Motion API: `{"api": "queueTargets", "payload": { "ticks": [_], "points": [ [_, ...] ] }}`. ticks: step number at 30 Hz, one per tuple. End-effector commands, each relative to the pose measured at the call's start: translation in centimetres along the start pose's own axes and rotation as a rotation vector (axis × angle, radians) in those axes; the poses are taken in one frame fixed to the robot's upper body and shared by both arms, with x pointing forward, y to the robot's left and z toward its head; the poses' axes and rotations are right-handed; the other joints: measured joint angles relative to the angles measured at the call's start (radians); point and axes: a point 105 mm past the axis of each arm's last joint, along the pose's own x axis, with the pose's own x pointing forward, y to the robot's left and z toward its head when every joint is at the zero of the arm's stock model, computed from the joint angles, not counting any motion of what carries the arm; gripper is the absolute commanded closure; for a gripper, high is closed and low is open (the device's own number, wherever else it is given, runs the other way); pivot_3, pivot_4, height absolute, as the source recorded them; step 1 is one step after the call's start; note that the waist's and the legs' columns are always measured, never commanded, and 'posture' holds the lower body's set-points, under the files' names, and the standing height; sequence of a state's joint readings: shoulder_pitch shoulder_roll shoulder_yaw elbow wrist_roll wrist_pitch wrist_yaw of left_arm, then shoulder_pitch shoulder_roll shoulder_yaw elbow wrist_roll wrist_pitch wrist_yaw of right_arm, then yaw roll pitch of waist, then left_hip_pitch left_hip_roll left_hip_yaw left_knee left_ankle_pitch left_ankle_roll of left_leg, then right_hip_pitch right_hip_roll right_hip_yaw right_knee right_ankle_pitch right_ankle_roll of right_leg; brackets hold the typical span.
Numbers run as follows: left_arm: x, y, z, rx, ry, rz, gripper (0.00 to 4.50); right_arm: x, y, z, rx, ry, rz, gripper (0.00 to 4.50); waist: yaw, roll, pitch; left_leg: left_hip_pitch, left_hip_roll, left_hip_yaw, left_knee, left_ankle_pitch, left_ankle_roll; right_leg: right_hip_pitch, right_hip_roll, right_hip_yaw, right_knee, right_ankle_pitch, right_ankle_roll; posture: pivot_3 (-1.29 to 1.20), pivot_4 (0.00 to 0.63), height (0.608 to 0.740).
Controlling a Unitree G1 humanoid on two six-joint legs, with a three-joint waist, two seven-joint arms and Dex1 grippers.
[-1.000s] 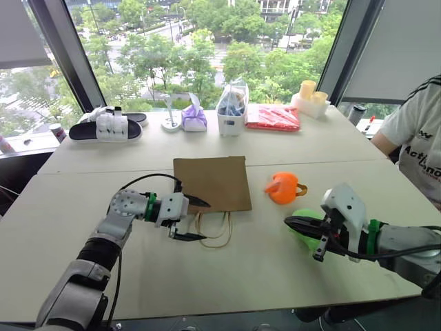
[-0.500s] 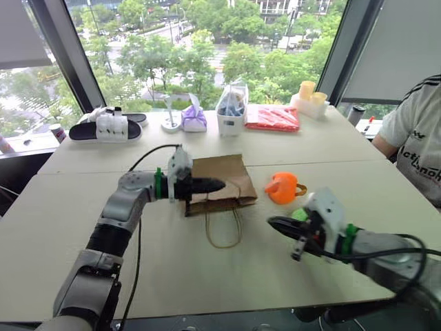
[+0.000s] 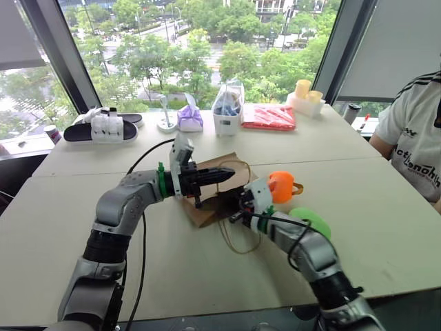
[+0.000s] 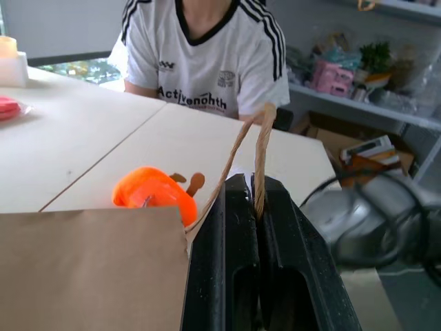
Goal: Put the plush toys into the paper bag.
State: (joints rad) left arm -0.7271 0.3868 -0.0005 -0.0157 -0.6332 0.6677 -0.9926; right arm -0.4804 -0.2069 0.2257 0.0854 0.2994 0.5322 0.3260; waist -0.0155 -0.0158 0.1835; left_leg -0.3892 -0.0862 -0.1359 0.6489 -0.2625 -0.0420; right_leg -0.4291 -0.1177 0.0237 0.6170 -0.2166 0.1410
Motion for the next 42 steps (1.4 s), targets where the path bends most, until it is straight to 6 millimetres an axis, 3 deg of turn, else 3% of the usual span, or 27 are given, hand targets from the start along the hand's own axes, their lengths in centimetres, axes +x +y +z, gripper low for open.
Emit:
{"api": "queueTargets", "payload": {
  "ticks": [1, 6, 9, 13, 15, 17, 20, 22, 26, 30, 33, 37, 39, 40, 42],
  "points": [
    [-0.3, -0.1, 3.1, 0.024, -0.105, 0.046, 4.43, 1.0, -0.8, -1.3, -0.023, 0.028, -0.065, 4.50, -0.001, 0.000, 0.000, 0.000, 0.000, 0.000, 0.000, 0.000, 0.000, 0.000, 0.000, 0.000, 0.000, 0.000, 0.000, 0.00, 0.150, 0.740],
    [-0.9, 2.4, 7.5, 0.038, -0.255, 0.209, 4.43, 1.0, -0.4, -1.9, -0.027, 0.048, -0.052, 4.50, 0.000, 0.000, 0.000, 0.000, 0.000, -0.002, 0.000, 0.000, 0.000, 0.000, 0.000, 0.000, 0.001, 0.000, 0.000, 0.00, 0.150, 0.740],
    [-1.9, 4.3, 11.6, 0.062, -0.372, 0.309, 4.43, 0.7, -0.5, -2.5, -0.042, 0.076, -0.046, 4.50, -0.001, 0.000, 0.000, 0.001, -0.001, -0.001, 0.000, 0.000, -0.001, 0.000, 0.000, 0.000, 0.002, 0.000, 0.000, 0.00, 0.150, 0.740],
    [-2.6, 4.9, 15.3, 0.111, -0.458, 0.328, 4.43, 0.3, -0.7, -3.2, -0.048, 0.092, -0.047, 4.50, -0.003, 0.000, 0.000, 0.001, -0.001, -0.001, 0.000, 0.001, -0.002, 0.000, 0.000, 0.000, 0.002, 0.000, 0.000, 0.00, 0.150, 0.740],
    [-2.6, 4.9, 16.2, 0.114, -0.486, 0.327, 4.43, 0.1, -0.7, -3.3, -0.047, 0.092, -0.049, 4.50, -0.004, 0.000, 0.000, 0.001, -0.001, -0.001, -0.001, 0.001, -0.002, 0.000, 0.000, 0.000, 0.002, 0.000, 0.000, 0.00, 0.150, 0.740],
    [-2.1, 4.6, 15.5, 0.098, -0.466, 0.303, 4.43, -0.1, -0.7, -3.6, -0.041, 0.097, -0.055, 4.50, -0.004, 0.000, 0.000, 0.001, -0.001, -0.001, -0.001, 0.001, -0.002, 0.000, 0.000, 0.000, 0.002, 0.000, 0.000, 0.00, 0.150, 0.740],
    [-1.0, 3.8, 12.4, 0.069, -0.391, 0.251, 4.43, -0.5, -0.6, -3.2, -0.041, 0.081, -0.056, 4.50, -0.005, 0.000, -0.001, 0.001, -0.001, -0.001, -0.001, 0.001, -0.002, 0.000, 0.000, 0.000, 0.002, 0.000, 0.000, 0.00, 0.150, 0.740],
    [-0.3, 2.8, 9.4, 0.043, -0.324, 0.211, 4.43, -1.1, -0.7, -1.4, -0.051, 0.032, -0.067, 4.50, -0.005, 0.002, -0.001, 0.001, -0.001, -0.001, -0.001, 0.001, -0.002, 0.000, 0.000, 0.000, 0.002, 0.000, 0.000, 0.00, 0.150, 0.740],
    [0.2, 1.7, 6.2, 0.002, -0.269, 0.192, 4.43, -3.3, -0.8, 2.9, -0.092, -0.081, -0.082, 4.50, -0.001, 0.001, -0.001, -0.001, -0.001, -0.002, 0.000, 0.001, -0.002, -0.001, 0.000, 0.000, 0.002, 0.000, 0.000, 0.00, 0.150, 0.740],
    [0.5, 1.1, 4.6, -0.012, -0.237, 0.182, 4.43, -6.8, -0.5, 5.6, -0.128, -0.120, -0.086, 4.50, 0.002, 0.001, -0.001, -0.002, -0.001, -0.002, 0.000, 0.000, -0.001, -0.002, 0.000, 0.000, 0.002, 0.000, 0.000, 0.00, 0.150, 0.740],
    [0.4, 0.7, 4.0, -0.033, -0.231, 0.174, 4.50, -10.7, -0.1, 6.6, -0.150, -0.120, -0.074, 3.59, 0.005, 0.001, -0.001, -0.001, -0.001, -0.002, -0.001, 0.000, 0.001, -0.002, 0.000, 0.000, 0.001, 0.000, 0.000, 0.00, 0.150, 0.740],
    [0.2, 0.5, 3.8, -0.035, -0.226, 0.169, 4.50, -13.6, -0.7, 6.9, -0.183, -0.078, -0.121, 1.52, 0.004, 0.001, -0.001, -0.001, -0.001, -0.001, 0.000, -0.002, 0.003, 0.000, 0.000, 0.000, 0.000, 0.000, 0.000, 0.00, 0.150, 0.740],
    [0.1, 0.6, 3.7, -0.035, -0.227, 0.172, 4.50, -15.6, -2.4, 6.2, -0.226, -0.001, -0.212, 0.42, 0.005, 0.001, -0.001, -0.001, -0.001, -0.001, 0.000, -0.002, 0.003, 0.000, 0.000, 0.000, 0.000, 0.000, 0.000, 0.00, 0.150, 0.740],
    [0.1, 0.6, 3.7, -0.036, -0.227, 0.173, 4.50, -16.3, -3.1, 5.8, -0.245, 0.036, -0.247, 0.06, 0.007, 0.001, -0.001, -0.001, -0.001, -0.001, 0.000, -0.002, 0.003, 0.000, 0.000, 0.000, 0.001, 0.000, 0.000, 0.00, 0.150, 0.740],
    [0.2, 0.5, 3.7, -0.035, -0.227, 0.171, 4.50, -17.0, -3.6, 4.6, -0.248, 0.106, -0.256, 0.06, 0.009, 0.001, -0.001, -0.001, -0.001, -0.001, 0.000, -0.002, 0.004, 0.001, 0.000, 0.000, 0.000, 0.000, 0.000, 0.00, 0.150, 0.740]
  ]
}}
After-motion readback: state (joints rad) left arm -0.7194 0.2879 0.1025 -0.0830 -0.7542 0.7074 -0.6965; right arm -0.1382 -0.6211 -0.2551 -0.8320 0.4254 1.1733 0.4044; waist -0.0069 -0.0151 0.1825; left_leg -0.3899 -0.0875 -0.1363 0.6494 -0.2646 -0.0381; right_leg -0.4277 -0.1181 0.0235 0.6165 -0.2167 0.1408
